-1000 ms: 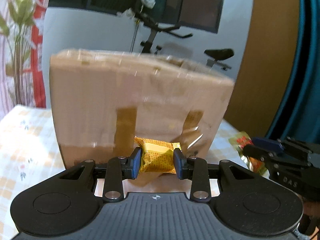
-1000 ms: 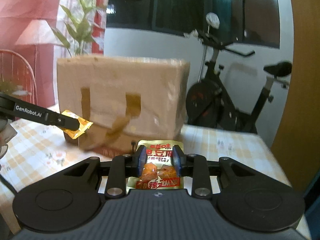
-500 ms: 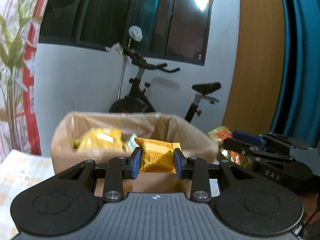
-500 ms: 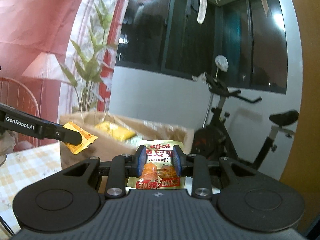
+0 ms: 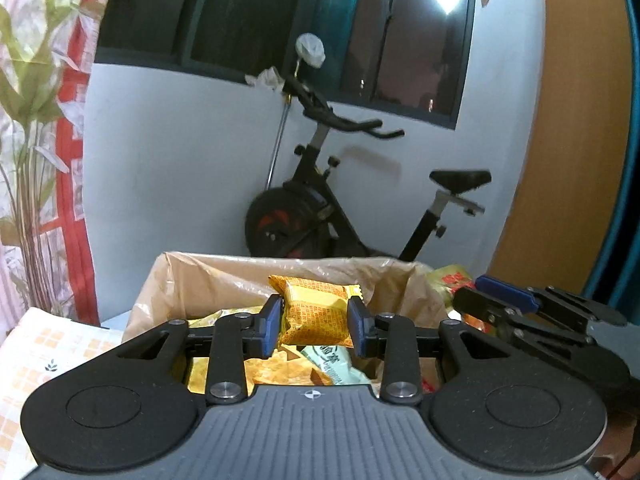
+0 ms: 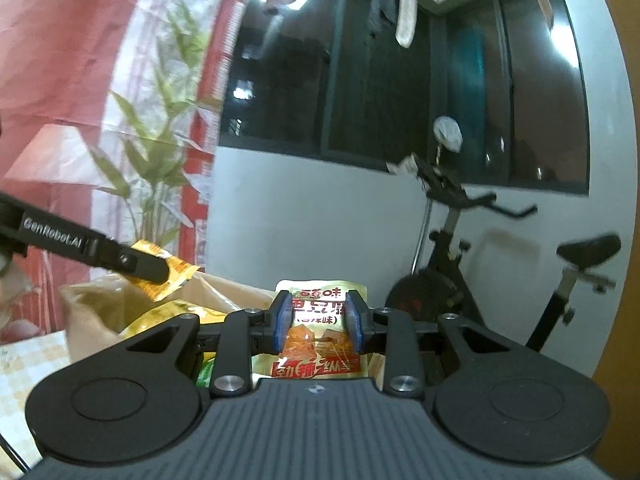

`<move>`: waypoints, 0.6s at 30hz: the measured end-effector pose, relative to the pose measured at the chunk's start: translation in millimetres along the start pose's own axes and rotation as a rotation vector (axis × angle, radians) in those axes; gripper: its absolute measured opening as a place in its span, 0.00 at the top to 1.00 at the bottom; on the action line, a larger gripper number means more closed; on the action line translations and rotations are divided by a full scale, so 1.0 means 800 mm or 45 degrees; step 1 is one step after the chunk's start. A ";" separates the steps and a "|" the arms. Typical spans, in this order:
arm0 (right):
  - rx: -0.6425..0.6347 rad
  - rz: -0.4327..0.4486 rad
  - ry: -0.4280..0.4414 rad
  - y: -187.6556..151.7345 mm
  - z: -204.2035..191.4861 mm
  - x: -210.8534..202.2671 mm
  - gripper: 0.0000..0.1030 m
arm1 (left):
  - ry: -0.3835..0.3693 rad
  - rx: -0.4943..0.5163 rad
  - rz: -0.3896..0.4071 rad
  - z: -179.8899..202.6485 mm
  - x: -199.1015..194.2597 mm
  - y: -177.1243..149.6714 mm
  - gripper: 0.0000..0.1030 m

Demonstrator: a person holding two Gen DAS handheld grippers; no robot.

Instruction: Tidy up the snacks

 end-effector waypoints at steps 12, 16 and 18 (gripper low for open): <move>0.147 -0.145 0.047 0.004 0.008 0.007 0.41 | 0.105 0.024 0.002 -0.008 -0.020 0.010 0.17; 0.177 -0.167 0.047 0.012 0.010 -0.008 0.15 | 0.149 0.012 0.012 -0.007 -0.043 0.009 0.09; 0.184 -0.182 0.055 0.017 0.009 -0.016 0.11 | 0.179 0.001 0.026 -0.006 -0.057 0.011 0.08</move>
Point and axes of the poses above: each gripper's, at about its wrist camera, not at the fingertips, and x roughly the way its jaws point, z to its right, y to its top, the point moved 1 cm from there along x, roughly the way its jaws point, and after that the axes turned 15 degrees about -x, right-handed, at the moved point
